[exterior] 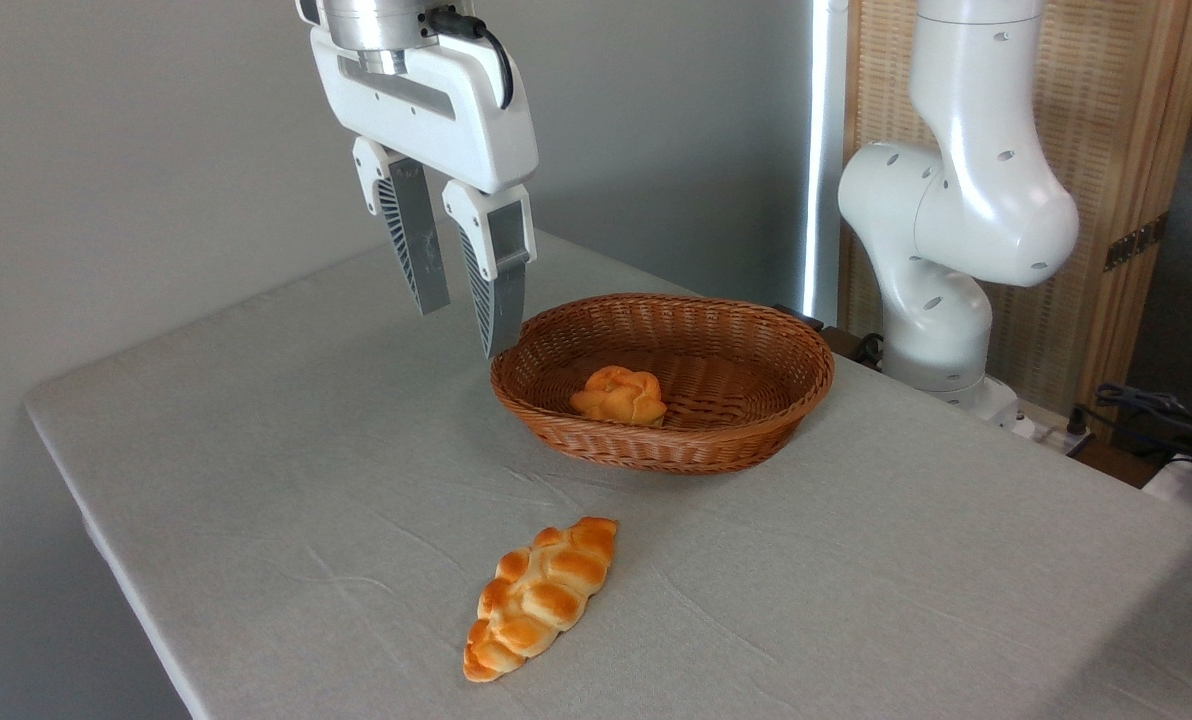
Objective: Put bread into the basket
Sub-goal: 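Move the open gripper toward the braided bread roll on the table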
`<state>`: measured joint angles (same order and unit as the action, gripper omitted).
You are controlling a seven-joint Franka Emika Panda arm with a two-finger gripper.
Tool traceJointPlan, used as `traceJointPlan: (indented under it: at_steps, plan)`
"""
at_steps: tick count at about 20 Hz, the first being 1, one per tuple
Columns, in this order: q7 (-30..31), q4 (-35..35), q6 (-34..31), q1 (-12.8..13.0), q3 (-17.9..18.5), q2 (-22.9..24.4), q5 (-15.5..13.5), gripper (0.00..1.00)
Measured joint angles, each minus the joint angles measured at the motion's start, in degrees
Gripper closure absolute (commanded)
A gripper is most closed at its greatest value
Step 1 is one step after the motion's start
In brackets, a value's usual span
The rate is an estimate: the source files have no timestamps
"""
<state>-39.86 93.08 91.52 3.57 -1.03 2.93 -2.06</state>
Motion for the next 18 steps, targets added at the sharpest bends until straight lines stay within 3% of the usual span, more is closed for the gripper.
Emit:
traceJointPlan:
  at_steps: [18]
  plan:
    - [0.0,2.7,0.0,-0.8,0.1,1.5,0.0,0.0]
